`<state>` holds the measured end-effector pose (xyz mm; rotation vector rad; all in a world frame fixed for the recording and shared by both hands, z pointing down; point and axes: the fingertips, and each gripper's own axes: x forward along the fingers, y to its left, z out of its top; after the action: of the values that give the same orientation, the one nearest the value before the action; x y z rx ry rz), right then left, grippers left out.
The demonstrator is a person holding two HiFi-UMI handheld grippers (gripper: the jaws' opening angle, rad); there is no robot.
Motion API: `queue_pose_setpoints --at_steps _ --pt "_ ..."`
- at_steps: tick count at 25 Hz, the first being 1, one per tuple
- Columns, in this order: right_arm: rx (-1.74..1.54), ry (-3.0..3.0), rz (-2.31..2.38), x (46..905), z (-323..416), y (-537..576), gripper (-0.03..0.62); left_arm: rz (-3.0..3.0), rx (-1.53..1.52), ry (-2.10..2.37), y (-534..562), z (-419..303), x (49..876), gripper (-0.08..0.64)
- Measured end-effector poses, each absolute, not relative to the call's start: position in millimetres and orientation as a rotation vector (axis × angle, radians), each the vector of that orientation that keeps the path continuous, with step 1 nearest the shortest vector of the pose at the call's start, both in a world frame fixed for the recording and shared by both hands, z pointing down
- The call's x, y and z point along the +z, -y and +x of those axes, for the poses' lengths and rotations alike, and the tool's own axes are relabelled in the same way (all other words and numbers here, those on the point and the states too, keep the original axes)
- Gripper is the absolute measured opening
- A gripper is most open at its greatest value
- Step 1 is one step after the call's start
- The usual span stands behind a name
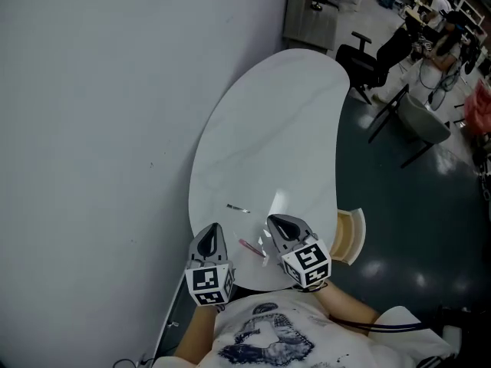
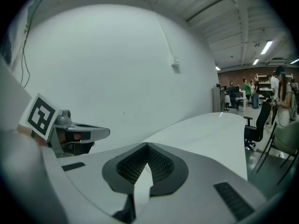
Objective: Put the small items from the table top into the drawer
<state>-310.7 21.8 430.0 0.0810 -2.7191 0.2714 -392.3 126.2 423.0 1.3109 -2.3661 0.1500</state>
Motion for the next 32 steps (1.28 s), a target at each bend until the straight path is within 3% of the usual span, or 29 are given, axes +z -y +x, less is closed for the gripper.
queue_pose_setpoints --at_steps 19,22,28,32 --pt "0.259 2.59 0.014 488.0 -378.2 -42.0 0.025 1.378 0.191 2.257 -117.2 -447.3 475.6 0.023" --pt "0.26 2.564 -0.017 498.1 -384.4 -44.3 0.054 1.372 0.191 2.247 -115.8 -453.6 481.5 0.023" --pt "0.271 2.478 -0.119 526.7 -412.5 -48.9 0.178 1.367 0.186 2.216 -109.4 -480.4 497.9 0.023" --pt "0.197 2.398 -0.212 547.3 -421.3 -57.1 0.187 1.352 0.191 2.191 -112.6 -486.4 508.5 0.023"
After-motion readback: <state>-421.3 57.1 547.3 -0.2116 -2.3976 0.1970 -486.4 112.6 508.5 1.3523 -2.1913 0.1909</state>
